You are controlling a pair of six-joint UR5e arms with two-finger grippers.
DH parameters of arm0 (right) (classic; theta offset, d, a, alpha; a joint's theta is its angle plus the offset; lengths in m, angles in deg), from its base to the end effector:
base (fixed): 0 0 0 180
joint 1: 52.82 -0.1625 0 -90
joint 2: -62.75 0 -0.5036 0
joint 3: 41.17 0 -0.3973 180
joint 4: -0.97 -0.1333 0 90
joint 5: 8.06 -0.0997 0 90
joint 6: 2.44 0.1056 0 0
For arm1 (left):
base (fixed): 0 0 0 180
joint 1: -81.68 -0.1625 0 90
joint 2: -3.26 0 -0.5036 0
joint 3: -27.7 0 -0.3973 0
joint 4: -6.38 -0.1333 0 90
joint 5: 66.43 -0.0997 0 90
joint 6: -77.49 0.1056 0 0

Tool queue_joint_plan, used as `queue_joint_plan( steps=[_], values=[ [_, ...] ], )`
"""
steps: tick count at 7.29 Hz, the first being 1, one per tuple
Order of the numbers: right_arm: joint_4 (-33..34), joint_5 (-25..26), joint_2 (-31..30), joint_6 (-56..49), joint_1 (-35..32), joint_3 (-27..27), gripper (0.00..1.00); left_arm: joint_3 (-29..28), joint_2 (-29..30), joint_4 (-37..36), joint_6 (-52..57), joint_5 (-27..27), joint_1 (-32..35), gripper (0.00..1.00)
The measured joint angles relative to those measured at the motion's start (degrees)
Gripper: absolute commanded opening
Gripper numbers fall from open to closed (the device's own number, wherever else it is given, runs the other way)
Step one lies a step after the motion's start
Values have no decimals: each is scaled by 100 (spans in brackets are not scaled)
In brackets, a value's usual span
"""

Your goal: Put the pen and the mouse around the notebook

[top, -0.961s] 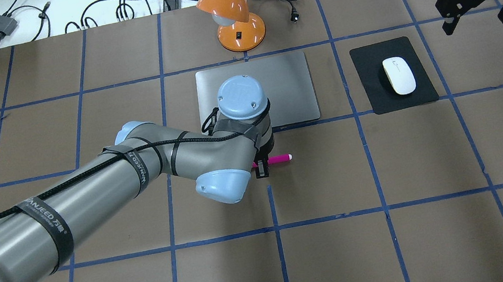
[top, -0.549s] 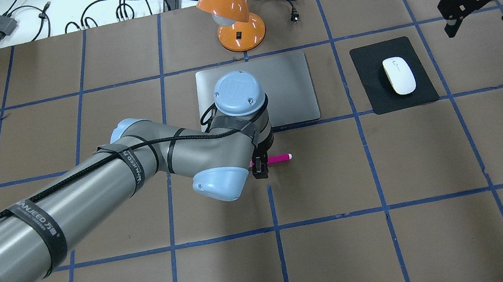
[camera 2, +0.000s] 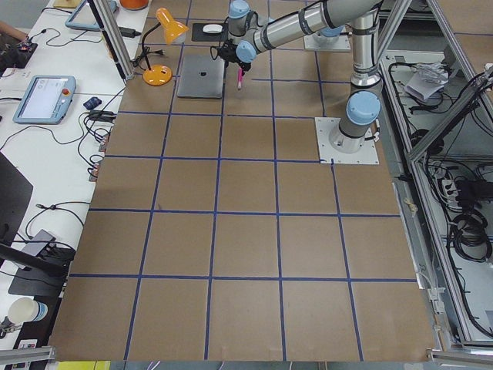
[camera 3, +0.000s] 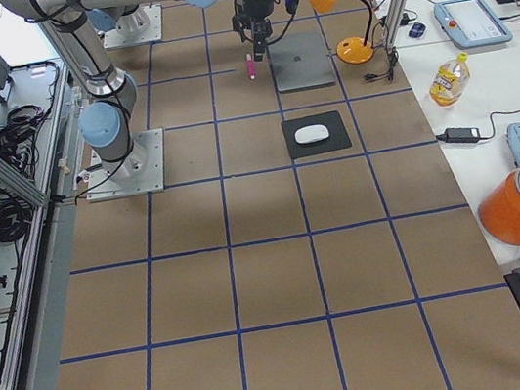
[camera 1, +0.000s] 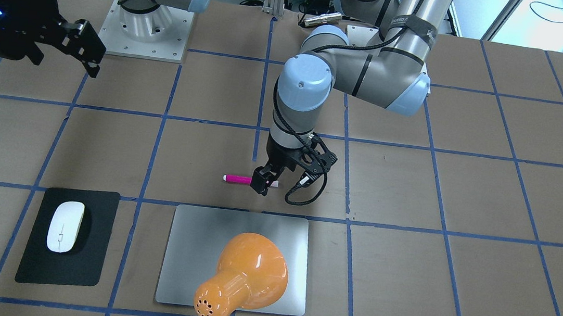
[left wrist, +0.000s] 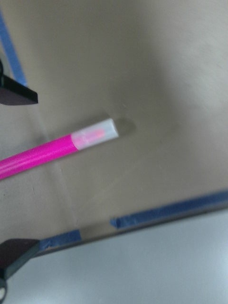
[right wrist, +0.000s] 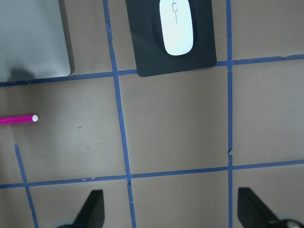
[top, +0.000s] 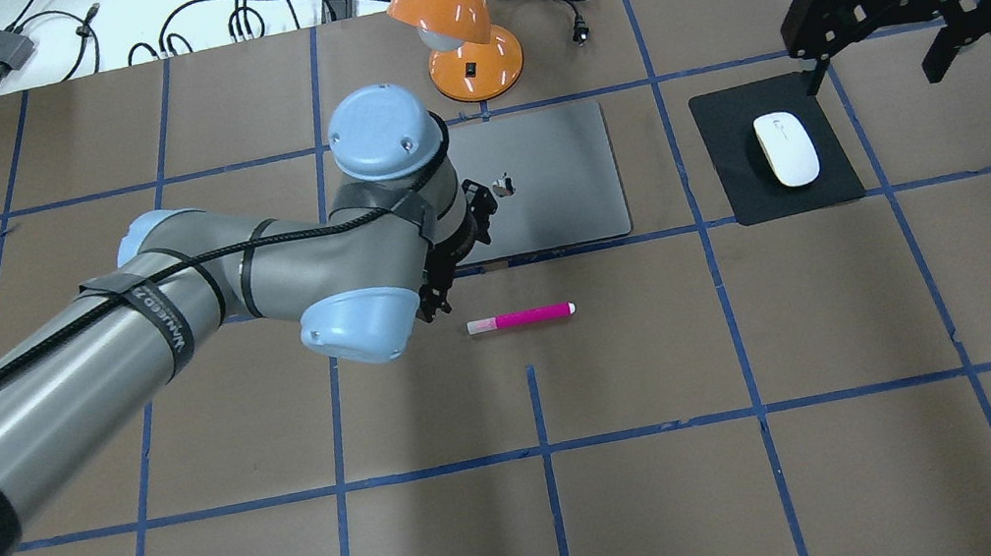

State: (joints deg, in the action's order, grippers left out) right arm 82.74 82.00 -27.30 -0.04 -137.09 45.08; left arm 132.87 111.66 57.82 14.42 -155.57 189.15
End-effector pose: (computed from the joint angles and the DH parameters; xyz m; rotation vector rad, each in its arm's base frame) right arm 0.0839 -0.4981 0.5794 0.2224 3.1302 0.1214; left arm -0.3083 -0.5304 0.3241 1.1898 -2.8329 0.0872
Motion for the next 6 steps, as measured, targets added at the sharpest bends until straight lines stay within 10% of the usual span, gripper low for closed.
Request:
queue_joint_plan(
  steps=[6],
  values=[
    [397, -116, 236, 709, -477, -221, 97, -29, -1038, 1531, 4480, -237, -1411, 100]
  ],
)
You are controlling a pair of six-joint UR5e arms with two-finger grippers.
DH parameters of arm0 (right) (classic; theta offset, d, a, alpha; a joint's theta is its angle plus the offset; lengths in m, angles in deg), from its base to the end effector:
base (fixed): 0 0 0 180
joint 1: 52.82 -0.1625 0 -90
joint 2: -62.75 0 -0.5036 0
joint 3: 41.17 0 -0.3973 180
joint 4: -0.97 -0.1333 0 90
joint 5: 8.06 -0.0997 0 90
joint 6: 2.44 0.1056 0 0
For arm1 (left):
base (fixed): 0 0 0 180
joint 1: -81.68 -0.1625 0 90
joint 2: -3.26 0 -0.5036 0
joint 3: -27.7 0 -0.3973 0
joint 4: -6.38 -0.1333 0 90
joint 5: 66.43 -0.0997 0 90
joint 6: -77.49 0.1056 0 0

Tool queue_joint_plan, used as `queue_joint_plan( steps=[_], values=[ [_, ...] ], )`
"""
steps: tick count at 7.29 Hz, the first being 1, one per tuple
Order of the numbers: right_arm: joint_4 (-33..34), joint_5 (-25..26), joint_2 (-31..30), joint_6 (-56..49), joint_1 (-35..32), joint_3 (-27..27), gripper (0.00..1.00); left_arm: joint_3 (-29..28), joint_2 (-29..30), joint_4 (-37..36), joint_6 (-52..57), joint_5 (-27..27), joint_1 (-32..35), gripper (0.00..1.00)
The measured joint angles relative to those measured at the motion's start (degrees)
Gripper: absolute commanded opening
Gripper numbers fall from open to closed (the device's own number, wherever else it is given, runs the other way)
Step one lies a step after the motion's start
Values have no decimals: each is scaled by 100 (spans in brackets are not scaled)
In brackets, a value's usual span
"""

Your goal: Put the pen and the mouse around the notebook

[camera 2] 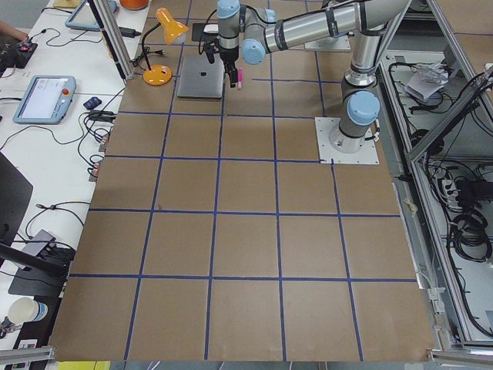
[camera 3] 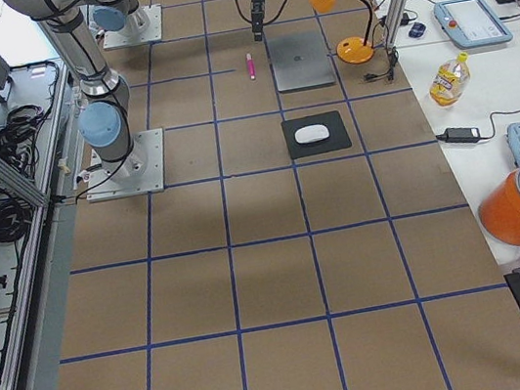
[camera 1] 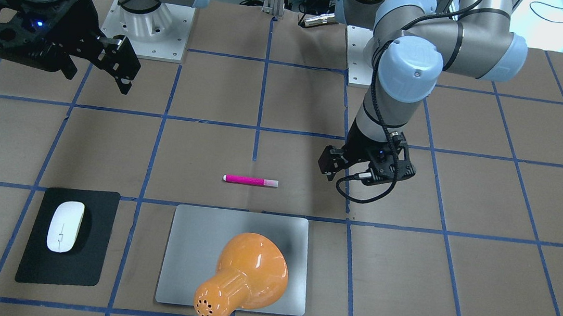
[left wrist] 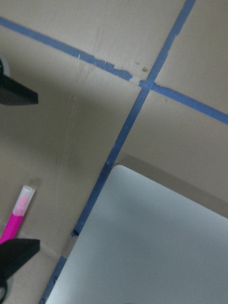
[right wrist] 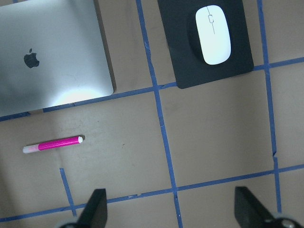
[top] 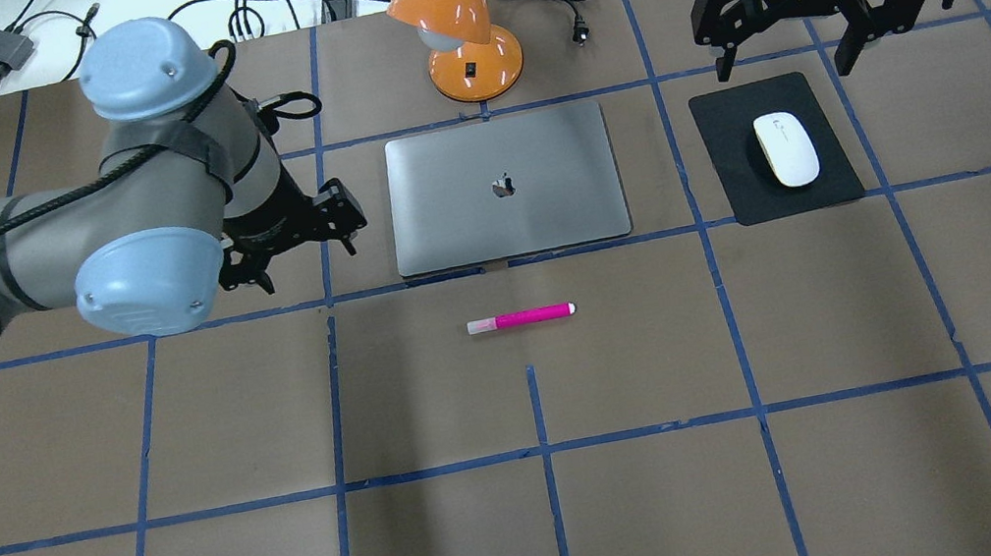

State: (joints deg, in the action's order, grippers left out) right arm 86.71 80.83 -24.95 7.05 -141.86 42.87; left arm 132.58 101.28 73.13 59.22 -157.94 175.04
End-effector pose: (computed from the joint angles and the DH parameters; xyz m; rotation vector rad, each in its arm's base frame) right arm 0.1267 -0.5175 0.5844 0.2846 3.1100 0.0186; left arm -0.1617 -0.5280 0.4016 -0.4045 3.0904 -0.0171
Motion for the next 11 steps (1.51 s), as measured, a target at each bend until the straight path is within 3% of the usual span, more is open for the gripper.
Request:
queue_joint_plan(
  steps=[4, 8, 11],
  values=[
    [2, -2, 20, -77, -50, -37, 98, -84, -669, 893, 1686, -149, -820, 100],
    [10, 41, 27, -354, -103, -34, 100, -500, -1360, 2092, 1809, 57, -834, 100],
    [19, 10, 1, -508, -105, 8, 100, -631, -1442, 2336, 1880, 81, -867, 100]
  ],
)
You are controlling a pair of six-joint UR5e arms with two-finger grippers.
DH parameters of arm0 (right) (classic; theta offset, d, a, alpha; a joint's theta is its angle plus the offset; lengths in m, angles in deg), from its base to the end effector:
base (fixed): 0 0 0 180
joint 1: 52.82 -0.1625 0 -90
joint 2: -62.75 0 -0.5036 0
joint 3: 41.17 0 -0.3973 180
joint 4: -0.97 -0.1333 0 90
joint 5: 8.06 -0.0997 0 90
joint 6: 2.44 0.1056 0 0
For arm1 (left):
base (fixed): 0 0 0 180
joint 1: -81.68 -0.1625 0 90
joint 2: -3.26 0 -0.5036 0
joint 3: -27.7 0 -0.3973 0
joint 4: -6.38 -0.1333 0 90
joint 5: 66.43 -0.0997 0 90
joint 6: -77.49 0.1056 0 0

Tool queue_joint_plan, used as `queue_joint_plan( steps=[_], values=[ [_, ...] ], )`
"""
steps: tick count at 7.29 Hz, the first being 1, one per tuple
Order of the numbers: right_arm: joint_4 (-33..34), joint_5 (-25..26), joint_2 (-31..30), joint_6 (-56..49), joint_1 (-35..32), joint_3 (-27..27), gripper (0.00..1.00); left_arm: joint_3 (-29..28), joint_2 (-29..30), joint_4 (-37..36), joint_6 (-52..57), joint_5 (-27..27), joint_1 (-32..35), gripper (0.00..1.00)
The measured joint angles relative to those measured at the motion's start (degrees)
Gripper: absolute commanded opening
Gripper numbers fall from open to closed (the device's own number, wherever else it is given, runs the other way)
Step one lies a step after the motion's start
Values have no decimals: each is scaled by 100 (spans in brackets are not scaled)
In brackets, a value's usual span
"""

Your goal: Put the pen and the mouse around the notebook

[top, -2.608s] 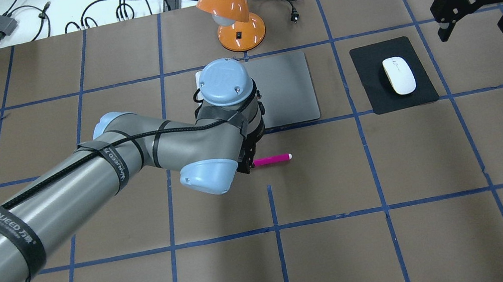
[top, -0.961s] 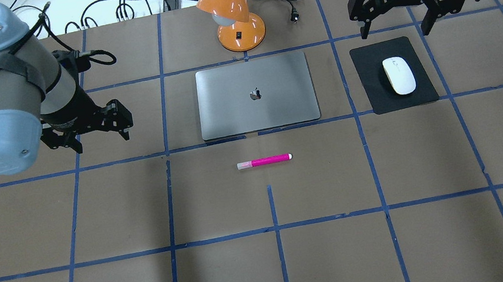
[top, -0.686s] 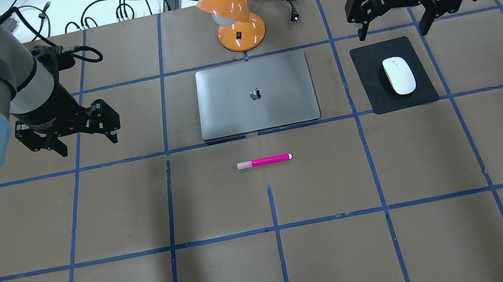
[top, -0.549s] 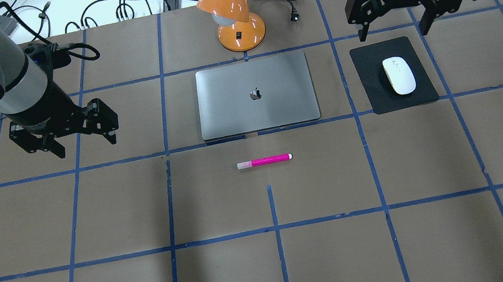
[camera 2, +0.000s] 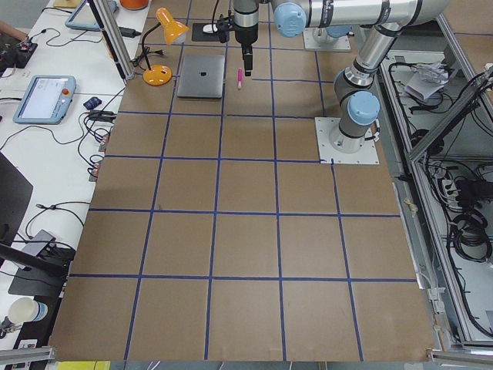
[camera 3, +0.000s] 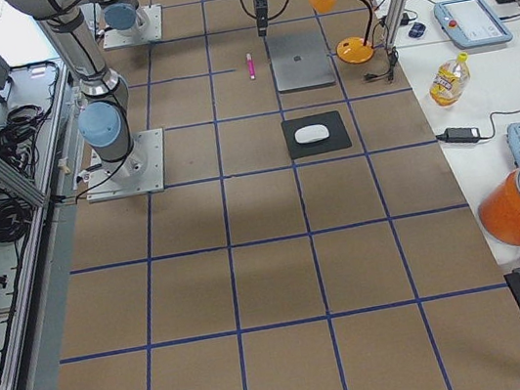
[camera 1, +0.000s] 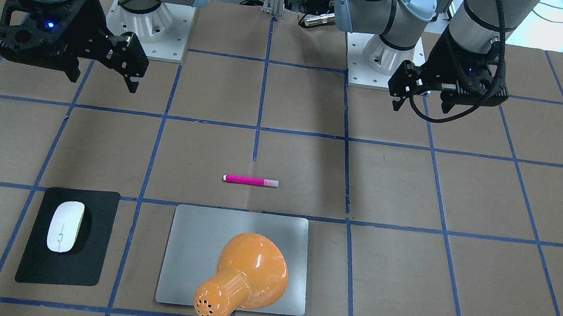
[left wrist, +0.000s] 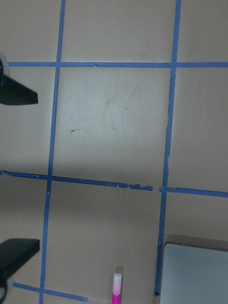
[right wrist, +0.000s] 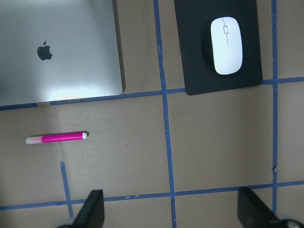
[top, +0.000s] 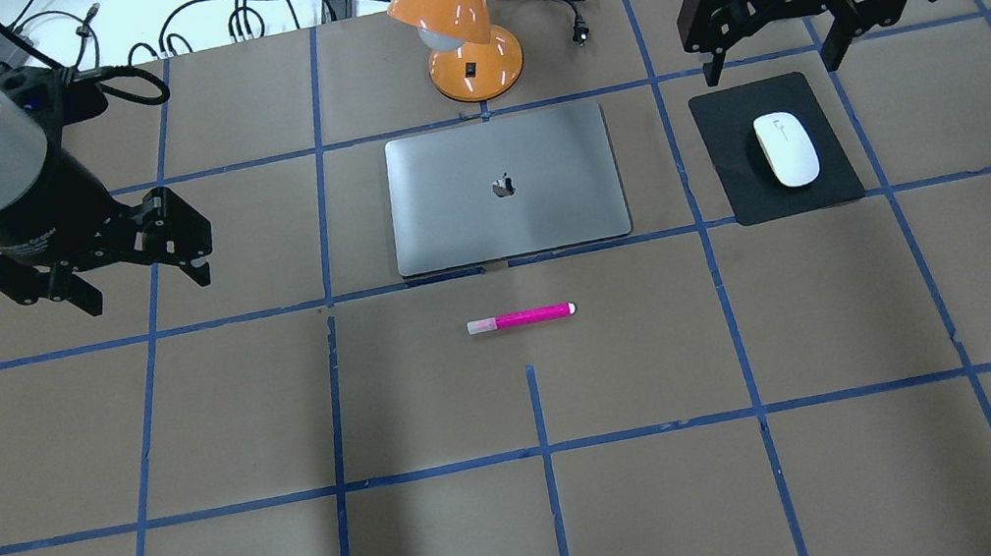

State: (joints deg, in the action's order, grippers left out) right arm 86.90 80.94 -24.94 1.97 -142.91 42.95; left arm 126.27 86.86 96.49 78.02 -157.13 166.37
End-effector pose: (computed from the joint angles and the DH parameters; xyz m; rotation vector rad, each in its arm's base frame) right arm 0.1360 -0.5154 0.5840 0.1179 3.1222 0.0147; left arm -0.0911 -0.4466 0.5384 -0.1302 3.1281 0.0632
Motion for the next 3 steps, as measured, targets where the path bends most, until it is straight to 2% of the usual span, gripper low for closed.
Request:
queue_joint_plan(
  steps=[3],
  values=[
    [-3, -5, -17, -72, 0, 32, 100, 50, 21, -40, 8, 4, 3, 100]
  ],
)
